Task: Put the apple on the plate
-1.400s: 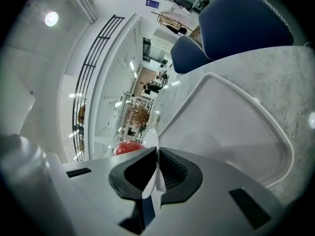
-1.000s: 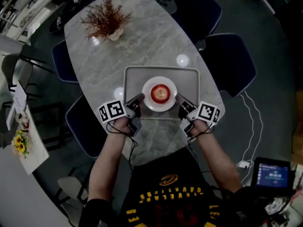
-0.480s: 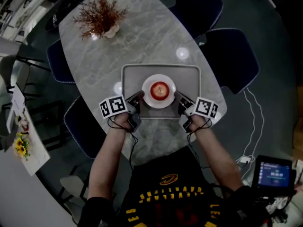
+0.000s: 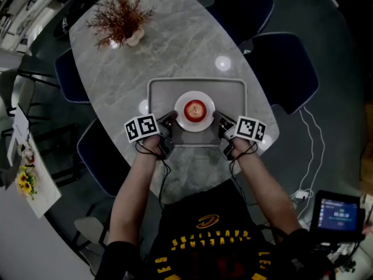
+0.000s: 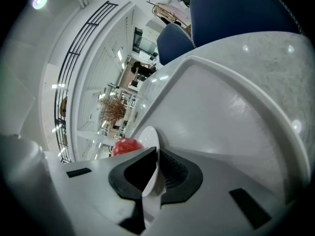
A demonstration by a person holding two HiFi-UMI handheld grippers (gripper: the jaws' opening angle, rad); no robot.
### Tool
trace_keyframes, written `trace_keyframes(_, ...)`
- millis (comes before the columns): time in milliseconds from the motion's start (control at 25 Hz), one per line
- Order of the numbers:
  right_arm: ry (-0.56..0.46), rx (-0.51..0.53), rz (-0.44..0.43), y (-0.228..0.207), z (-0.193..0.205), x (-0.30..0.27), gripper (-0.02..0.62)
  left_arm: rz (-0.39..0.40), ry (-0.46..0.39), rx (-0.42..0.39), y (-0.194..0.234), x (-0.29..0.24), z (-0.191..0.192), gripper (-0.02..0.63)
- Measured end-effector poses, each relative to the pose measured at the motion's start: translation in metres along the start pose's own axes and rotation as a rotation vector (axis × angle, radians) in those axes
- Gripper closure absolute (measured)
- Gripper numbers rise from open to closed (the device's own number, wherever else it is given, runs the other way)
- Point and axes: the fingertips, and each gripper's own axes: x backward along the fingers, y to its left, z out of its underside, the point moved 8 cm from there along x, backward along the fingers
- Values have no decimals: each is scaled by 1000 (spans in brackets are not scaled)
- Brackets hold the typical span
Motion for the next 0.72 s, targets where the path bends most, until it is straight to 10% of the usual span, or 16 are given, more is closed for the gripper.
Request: trace_keyframes(720, 24, 69, 78, 2, -5, -2, 566, -88, 8, -98, -9, -7, -1, 582)
